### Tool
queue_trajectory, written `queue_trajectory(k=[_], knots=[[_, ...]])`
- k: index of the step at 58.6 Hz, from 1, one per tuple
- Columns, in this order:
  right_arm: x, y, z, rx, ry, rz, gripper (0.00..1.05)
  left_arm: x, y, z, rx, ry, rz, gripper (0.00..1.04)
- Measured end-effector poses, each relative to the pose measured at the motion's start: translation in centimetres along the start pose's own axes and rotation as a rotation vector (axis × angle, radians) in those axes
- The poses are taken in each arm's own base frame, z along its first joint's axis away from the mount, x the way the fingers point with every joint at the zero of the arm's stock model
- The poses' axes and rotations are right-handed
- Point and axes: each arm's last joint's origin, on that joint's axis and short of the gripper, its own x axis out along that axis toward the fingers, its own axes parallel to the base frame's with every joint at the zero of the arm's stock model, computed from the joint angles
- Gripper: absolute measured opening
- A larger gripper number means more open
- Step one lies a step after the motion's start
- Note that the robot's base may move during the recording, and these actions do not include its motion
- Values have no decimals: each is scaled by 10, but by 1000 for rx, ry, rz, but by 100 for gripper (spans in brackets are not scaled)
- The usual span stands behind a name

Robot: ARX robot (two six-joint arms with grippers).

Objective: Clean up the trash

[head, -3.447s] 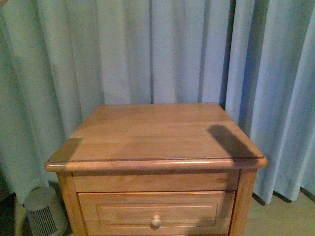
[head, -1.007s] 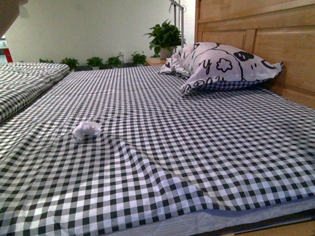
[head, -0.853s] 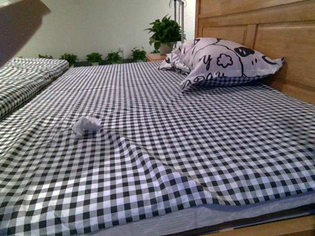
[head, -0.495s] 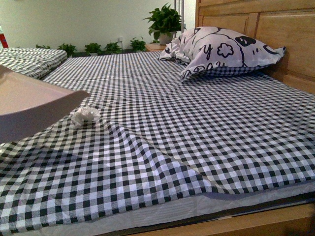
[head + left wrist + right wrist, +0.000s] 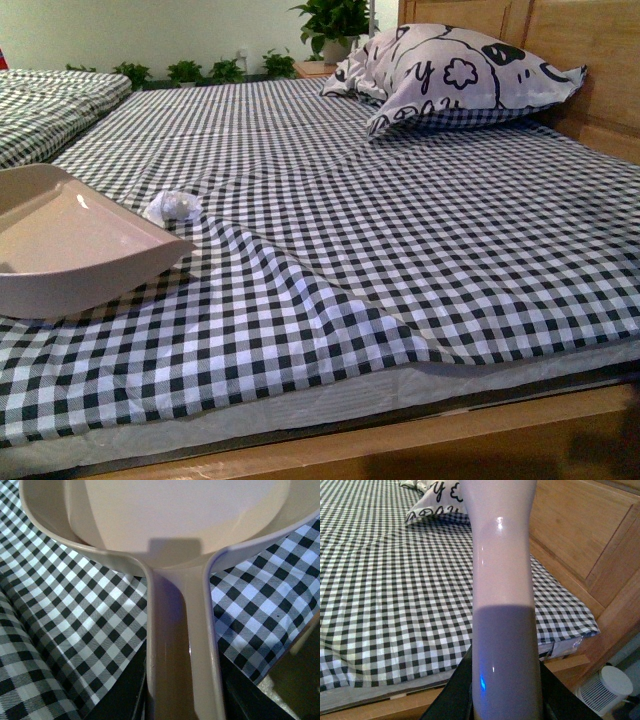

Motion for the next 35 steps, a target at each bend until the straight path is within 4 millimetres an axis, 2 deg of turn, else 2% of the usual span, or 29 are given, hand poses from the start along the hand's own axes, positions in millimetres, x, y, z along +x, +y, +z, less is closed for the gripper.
queue_trajectory(k=[14,35], knots=[[0,0,0,0,0,0,19,13,15,-1,-5,31,-41,28],[0,0,0,0,0,0,19,21,31,2,-26,48,-71,28]])
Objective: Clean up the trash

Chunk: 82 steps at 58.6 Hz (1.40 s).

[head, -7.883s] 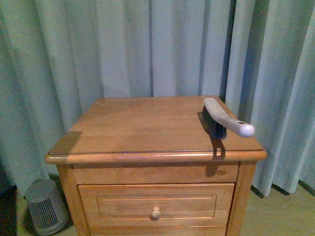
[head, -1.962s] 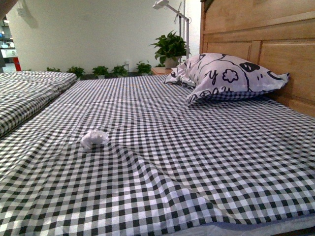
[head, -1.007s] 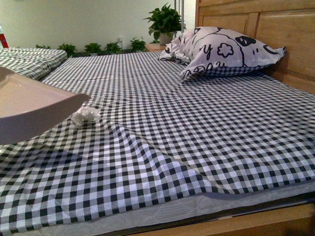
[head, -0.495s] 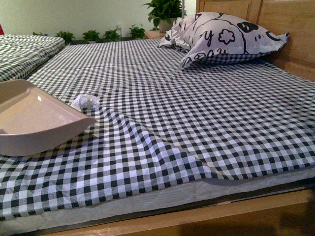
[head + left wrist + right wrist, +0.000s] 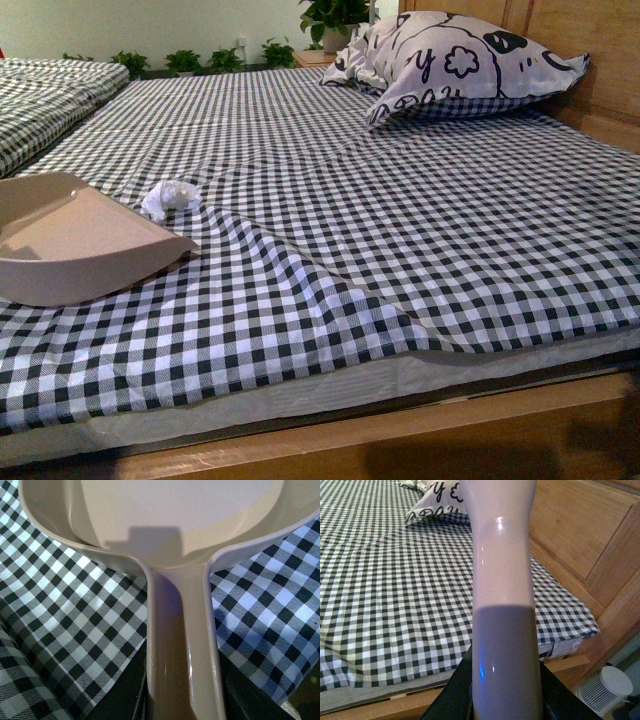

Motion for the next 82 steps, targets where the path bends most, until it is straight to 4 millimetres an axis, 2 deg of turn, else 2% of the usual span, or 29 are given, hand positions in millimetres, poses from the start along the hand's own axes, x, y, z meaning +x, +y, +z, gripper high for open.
queue_trajectory(k=[30,78,82], knots=[[0,0,0,0,0,0,19,-3,-2,2,-25,63,-84,28],[0,0,0,0,0,0,19,-1,-2,-1,-5,65,-70,28],[3,1,0,-12,64,46,19,-1,-2,-1,-5,65,-70,28]])
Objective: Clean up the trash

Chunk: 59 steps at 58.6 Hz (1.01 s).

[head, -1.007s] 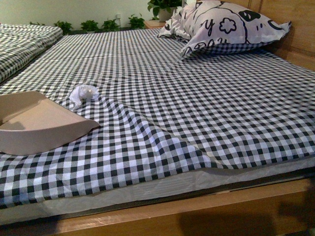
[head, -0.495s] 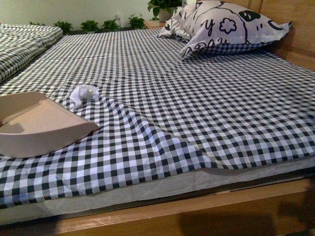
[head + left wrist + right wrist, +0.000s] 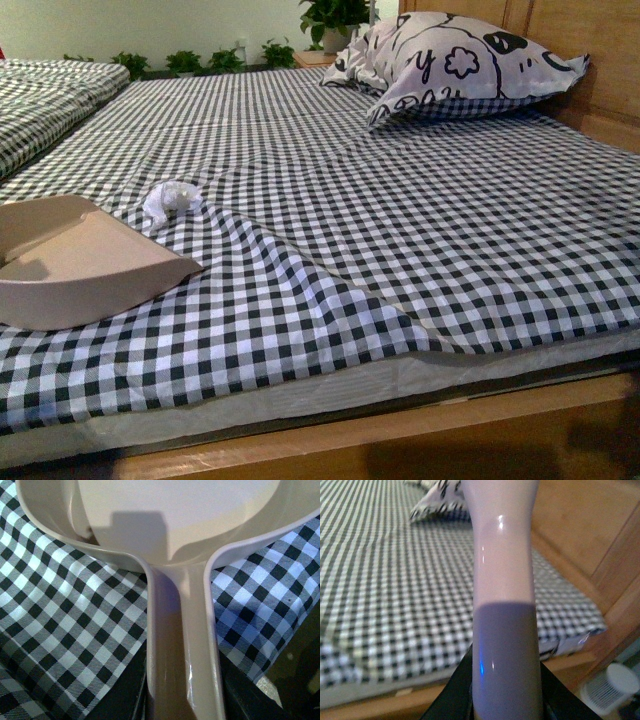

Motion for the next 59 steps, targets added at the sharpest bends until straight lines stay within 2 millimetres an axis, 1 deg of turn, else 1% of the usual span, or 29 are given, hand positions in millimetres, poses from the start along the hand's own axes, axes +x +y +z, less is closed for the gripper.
queue_trajectory(k=[2,3,5,10,12,14,19,20,24,25,27,32,34,39,44,49,52,53,54,57,59], knots=[[3,-1,1,-15,57,25,19,0,0,0,0,0,0,28],[8,-1,4,-40,124,59,19,0,0,0,0,0,0,27],[17,-1,7,-39,161,84,19,0,0,0,0,0,0,27],[52,-3,25,21,157,90,19,0,0,0,0,0,0,27],[62,-3,30,32,146,88,19,0,0,0,0,0,0,27],[71,-2,34,35,142,88,19,0,0,0,0,0,0,28],[103,6,41,30,139,103,19,0,0,0,0,0,0,28],[107,8,41,30,143,111,19,0,0,0,0,0,0,28],[130,21,44,32,175,191,19,0,0,0,0,1,0,28],[137,28,45,30,181,220,19,0,0,0,0,1,0,28],[145,34,47,30,185,249,19,0,0,0,0,1,0,28],[176,62,50,45,223,367,19,0,0,0,0,1,0,28],[184,70,50,41,229,378,19,0,0,0,0,1,0,28],[217,99,47,21,261,403,19,0,0,0,0,1,0,27],[243,124,44,-28,279,402,19,0,0,0,0,0,0,28],[265,145,41,-75,307,402,19,0,0,0,0,0,0,28],[276,155,40,-104,316,394,19,0,0,0,0,1,0,28],[279,158,37,-110,324,393,19,0,0,0,0,1,0,27],[281,160,40,-117,319,390,19,0,0,0,0,1,0,28],[294,172,42,-148,322,368,19,0,0,0,0,0,0,28],[299,176,43,-157,320,361,19,0,0,0,0,0,0,27]])
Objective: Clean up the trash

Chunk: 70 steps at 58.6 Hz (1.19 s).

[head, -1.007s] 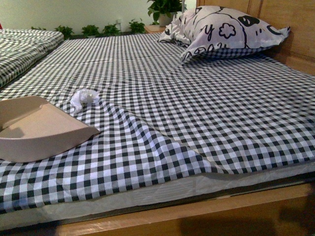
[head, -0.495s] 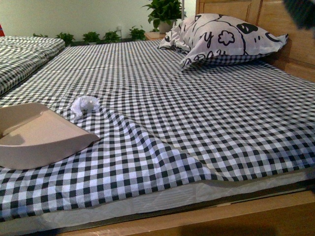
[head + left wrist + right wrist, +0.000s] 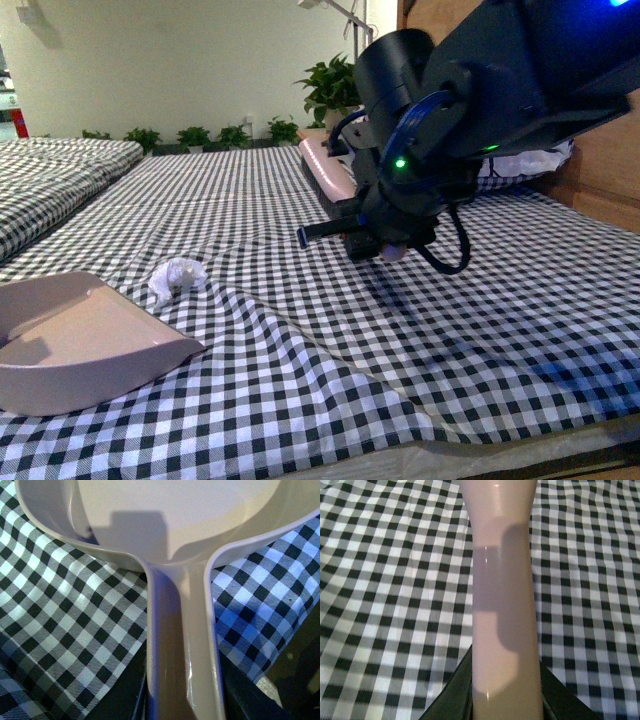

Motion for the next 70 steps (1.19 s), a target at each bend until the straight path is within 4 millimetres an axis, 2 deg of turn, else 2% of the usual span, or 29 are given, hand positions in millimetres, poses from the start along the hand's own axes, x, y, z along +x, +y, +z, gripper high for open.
queue_trajectory(k=[14,26,37,48,60,70], knots=[[23,13,10,-68,13,-80,19,0,0,0,0,0,0,28],[48,27,-6,-156,98,-167,19,0,0,0,0,0,0,28],[68,51,-18,-225,156,-187,19,0,0,0,0,0,0,28],[69,76,-8,-249,128,-153,19,0,0,0,0,0,0,28],[68,111,-15,-310,122,-101,19,0,0,0,1,0,0,28],[49,116,-16,-358,163,133,19,0,0,0,1,0,0,27]])
